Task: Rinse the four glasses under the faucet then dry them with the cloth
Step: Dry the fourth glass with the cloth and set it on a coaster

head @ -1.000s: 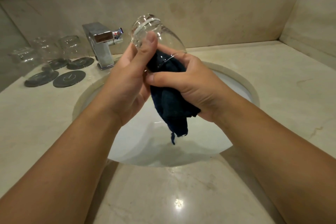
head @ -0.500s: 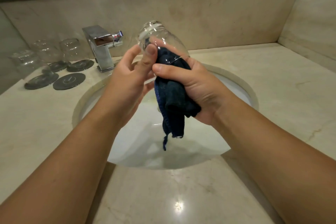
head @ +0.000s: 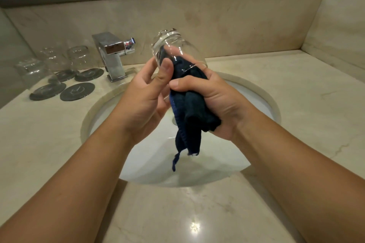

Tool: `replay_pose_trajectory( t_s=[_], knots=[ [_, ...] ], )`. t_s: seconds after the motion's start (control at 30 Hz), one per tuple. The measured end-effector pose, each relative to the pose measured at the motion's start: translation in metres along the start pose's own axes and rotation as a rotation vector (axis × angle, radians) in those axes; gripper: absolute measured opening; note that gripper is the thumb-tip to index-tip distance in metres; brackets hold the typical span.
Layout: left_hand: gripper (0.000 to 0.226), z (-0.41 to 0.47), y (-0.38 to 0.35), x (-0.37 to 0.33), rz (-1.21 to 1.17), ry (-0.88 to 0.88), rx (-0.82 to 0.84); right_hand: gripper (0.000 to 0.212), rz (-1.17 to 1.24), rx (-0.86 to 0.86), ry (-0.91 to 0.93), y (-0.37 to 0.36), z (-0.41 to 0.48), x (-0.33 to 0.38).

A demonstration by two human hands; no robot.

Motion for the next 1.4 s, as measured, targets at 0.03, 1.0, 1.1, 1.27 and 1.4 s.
replay_pose_trajectory(
  t_s=[0.03,1.0,1.1,1.27,1.4],
  knots=[
    [0.071,0.0,-0.001,-0.001,0.002,0.007,0.011,0.061,0.037,0.016,-0.018,-0.001,-0.001,0.0],
    [0.073,0.004,0.014,-0.003,-0.031,-0.018,-0.183,0.047,-0.795,-0.193,0.445,-0.002,-0.003,0.016],
    [0.067,0.002,0.013,-0.003,-0.07,0.001,-0.198,0.065,-0.95,-0.208,0.582,-0.008,-0.007,0.022],
    [0.067,0.002,0.012,-0.005,-0.056,-0.019,-0.195,0.076,-1.003,-0.22,0.526,-0.006,-0.008,0.02],
    [0.08,0.004,0.014,-0.006,0.066,-0.101,-0.182,0.074,-0.961,-0.216,0.308,0.003,-0.003,0.011]
  ],
)
Point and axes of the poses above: each hand's wrist, its own z-axis towards the middle knuckle, its own y-axis out of the back of the hand, x = y × z, the point moved 7 cm from there along z, towards the middle knuckle, and after that the axes turned 8 degrees about z, right-handed, at the moved point
